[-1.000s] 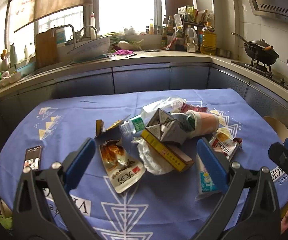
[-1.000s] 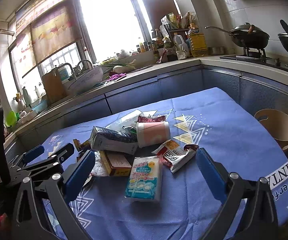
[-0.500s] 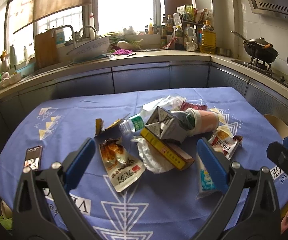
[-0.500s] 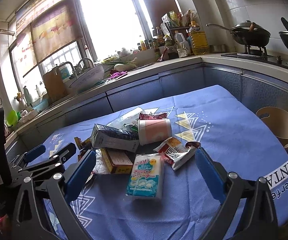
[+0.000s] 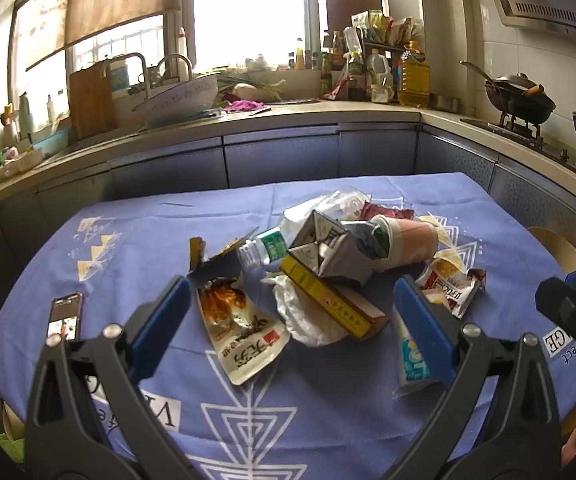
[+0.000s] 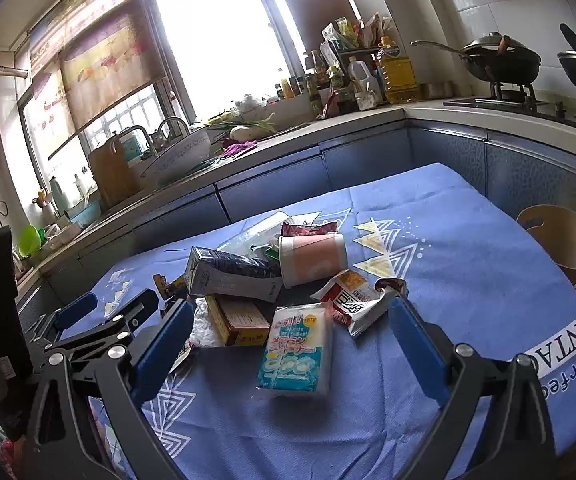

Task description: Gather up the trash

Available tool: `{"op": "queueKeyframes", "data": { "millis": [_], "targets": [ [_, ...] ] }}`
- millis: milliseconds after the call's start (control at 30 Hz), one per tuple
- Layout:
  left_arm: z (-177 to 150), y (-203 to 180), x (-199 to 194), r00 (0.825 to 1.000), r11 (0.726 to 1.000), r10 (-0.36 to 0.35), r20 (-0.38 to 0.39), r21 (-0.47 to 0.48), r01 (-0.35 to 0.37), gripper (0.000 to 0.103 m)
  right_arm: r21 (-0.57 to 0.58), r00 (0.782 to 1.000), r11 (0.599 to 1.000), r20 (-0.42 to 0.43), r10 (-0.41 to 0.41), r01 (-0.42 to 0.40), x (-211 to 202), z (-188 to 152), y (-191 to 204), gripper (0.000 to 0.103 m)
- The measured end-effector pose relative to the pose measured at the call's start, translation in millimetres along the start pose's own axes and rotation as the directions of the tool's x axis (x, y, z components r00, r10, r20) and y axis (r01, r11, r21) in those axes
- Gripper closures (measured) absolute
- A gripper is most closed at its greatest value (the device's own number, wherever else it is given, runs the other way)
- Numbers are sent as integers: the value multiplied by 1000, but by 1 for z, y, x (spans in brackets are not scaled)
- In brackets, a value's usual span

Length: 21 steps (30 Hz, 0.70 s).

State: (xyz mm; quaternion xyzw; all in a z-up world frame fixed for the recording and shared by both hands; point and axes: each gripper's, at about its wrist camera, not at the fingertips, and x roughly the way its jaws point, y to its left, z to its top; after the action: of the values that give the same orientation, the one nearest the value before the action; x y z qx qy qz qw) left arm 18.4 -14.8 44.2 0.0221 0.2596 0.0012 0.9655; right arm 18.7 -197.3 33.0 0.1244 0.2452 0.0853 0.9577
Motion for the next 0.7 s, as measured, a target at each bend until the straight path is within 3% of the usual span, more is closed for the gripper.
{"op": "queueKeyframes", "data": {
  "millis": [333,700],
  "targets": [
    [-4,1,6,1000,1000,-15,-13,-4,15,6,12,1000,1000,-12,3,-3,2,-3,-5,9],
    [-10,-2,18,998,1000,-25,-50,0,25,6,29,999,1000,-51,-8,9,10,-10,-17,18]
  ]
}}
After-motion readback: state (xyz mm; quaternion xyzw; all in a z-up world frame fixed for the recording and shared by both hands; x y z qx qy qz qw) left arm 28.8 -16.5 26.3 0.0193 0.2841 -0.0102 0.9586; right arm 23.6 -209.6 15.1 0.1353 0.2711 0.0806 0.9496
